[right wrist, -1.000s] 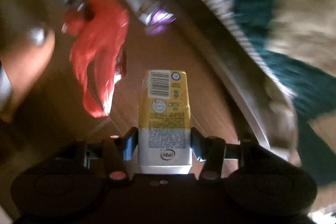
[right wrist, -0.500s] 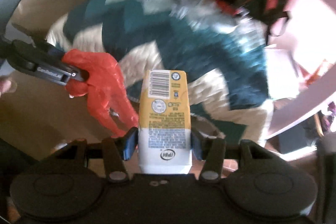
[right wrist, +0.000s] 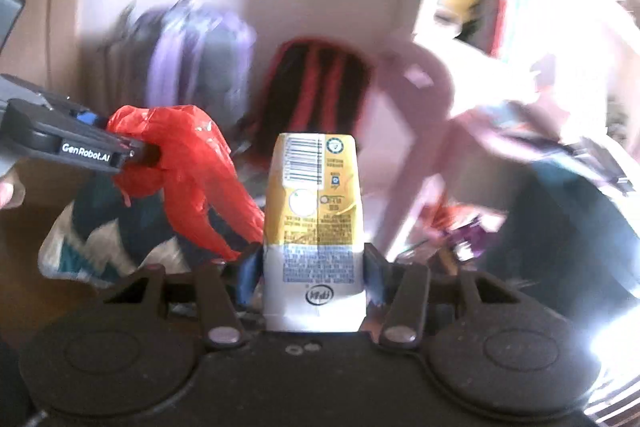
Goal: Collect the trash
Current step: 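Carry the red bag and drink carton in both tools up toward the teal bin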
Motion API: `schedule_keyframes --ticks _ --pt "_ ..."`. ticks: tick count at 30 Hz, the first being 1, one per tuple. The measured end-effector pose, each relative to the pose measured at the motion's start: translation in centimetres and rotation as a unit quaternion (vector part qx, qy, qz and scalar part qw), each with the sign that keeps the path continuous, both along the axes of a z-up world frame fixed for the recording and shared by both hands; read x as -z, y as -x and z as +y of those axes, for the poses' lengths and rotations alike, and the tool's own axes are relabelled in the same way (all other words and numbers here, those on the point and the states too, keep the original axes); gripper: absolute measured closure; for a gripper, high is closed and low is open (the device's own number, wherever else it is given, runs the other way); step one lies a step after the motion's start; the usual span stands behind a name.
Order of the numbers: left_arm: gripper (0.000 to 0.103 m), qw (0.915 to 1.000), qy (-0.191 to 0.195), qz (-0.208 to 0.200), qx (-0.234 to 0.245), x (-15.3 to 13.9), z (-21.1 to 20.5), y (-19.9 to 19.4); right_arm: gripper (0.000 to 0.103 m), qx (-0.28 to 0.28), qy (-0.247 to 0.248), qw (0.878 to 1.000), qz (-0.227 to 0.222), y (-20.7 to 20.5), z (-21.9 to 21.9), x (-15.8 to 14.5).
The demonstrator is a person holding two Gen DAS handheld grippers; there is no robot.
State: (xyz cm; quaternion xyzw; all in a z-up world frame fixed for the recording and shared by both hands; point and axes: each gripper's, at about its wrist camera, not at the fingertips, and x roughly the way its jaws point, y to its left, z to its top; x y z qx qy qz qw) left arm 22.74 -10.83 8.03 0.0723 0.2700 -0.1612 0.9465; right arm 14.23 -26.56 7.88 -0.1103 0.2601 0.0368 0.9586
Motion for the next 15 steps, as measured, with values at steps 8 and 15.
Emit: schedule_keyframes --ticks 8,15 --pt "0.053 0.9947 0.012 -0.078 0.066 -8.5 -13.0 1.5 0.052 0.107 -0.035 0.991 -0.075 1.4 -10.0 -7.1" --pt "0.053 0.9861 0.011 -0.129 0.105 -13.2 -24.3 0.7 0.052 0.210 -0.059 0.969 -0.120 1.7 -19.3 -10.2"
